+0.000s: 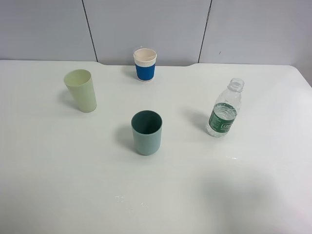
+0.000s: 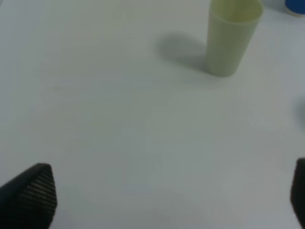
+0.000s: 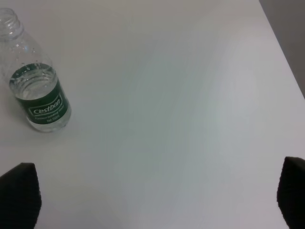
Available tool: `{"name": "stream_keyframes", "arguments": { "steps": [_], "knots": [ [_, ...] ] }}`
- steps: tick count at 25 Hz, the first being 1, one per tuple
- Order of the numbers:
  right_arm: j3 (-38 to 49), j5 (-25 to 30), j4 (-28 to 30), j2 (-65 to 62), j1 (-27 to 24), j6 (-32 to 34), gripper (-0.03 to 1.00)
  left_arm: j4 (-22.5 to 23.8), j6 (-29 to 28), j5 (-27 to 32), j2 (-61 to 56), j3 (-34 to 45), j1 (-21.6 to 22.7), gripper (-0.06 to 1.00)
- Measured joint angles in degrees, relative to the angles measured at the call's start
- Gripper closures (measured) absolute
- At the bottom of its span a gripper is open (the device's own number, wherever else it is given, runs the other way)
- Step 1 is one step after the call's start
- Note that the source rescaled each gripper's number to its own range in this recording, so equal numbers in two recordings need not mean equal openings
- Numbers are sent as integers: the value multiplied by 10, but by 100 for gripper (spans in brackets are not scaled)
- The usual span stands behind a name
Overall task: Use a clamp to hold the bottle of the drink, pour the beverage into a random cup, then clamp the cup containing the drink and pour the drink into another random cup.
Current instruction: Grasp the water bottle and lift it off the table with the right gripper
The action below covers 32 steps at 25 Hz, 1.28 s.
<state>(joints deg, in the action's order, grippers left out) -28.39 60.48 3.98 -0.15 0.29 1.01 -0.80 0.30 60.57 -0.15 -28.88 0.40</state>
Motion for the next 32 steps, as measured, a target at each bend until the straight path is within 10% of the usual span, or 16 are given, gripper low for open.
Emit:
{"name": "stream_keyframes", "arguments": {
  "steps": [32],
  "knots": [
    [0,0,0,0,0,0,-3,0,-3,0,0,0,0,-6]
  ]
}}
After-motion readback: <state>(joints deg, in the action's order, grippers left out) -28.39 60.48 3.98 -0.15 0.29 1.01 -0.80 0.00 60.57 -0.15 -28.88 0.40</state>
